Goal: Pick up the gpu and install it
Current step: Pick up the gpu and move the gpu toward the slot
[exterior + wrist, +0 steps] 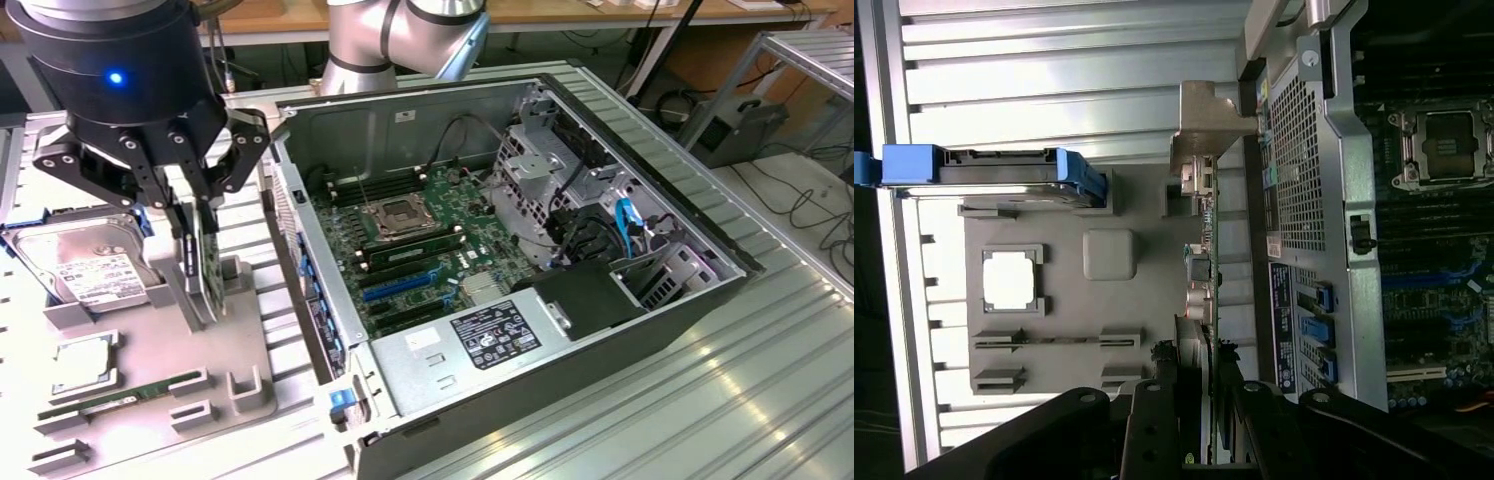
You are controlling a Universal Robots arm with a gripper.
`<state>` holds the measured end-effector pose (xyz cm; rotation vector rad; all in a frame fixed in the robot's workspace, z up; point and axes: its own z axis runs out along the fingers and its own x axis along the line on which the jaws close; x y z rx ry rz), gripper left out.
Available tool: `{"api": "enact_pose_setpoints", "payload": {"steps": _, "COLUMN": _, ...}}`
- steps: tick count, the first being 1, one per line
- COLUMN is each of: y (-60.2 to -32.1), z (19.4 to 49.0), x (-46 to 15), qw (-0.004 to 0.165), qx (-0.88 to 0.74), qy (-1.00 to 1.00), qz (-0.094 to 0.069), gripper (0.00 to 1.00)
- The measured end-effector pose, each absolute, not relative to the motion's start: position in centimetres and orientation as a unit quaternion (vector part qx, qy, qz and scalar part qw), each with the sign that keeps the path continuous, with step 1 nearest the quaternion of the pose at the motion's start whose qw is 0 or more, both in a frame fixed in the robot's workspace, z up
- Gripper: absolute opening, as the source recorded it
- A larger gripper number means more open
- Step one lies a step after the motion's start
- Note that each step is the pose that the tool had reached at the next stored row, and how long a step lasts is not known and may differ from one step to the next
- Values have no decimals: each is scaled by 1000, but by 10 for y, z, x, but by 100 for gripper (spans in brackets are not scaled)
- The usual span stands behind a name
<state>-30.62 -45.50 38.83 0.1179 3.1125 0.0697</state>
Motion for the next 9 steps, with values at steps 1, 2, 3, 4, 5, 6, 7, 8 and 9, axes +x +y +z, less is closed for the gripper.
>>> {"api": "enact_pose_setpoints", "payload": {"steps": 1, "y": -455, "z": 389, "x": -306, "qw": 13, "qx": 38, "qy": 999, "qz": 22, "gripper": 26}}
{"api": "enact_pose_setpoints", "payload": {"steps": 2, "y": -455, "z": 389, "x": -306, "qw": 13, "qx": 38, "qy": 999, "qz": 22, "gripper": 26}}
{"api": "enact_pose_setpoints", "payload": {"steps": 3, "y": -455, "z": 389, "x": -306, "qw": 13, "qx": 38, "qy": 999, "qz": 22, "gripper": 26}}
{"api": "enact_pose_setpoints", "payload": {"steps": 4, "y": -455, "z": 389, "x": -306, "qw": 13, "qx": 38, "qy": 999, "qz": 22, "gripper": 26}}
{"api": "enact_pose_setpoints", "payload": {"steps": 5, "y": -455, "z": 390, "x": -306, "qw": 13, "qx": 38, "qy": 999, "qz": 22, "gripper": 26}}
{"api": "enact_pose_setpoints", "payload": {"steps": 6, "y": -455, "z": 390, "x": -306, "qw": 13, "qx": 38, "qy": 999, "qz": 22, "gripper": 26}}
{"api": "enact_pose_setpoints", "payload": {"steps": 7, "y": -455, "z": 391, "x": -306, "qw": 13, "qx": 38, "qy": 999, "qz": 22, "gripper": 26}}
{"api": "enact_pose_setpoints", "payload": {"steps": 8, "y": -455, "z": 391, "x": -306, "qw": 13, "qx": 38, "qy": 999, "qz": 22, "gripper": 26}}
{"api": "enact_pose_setpoints", "payload": {"steps": 9, "y": -455, "z": 391, "x": -306, "qw": 13, "qx": 38, "qy": 999, "qz": 22, "gripper": 26}}
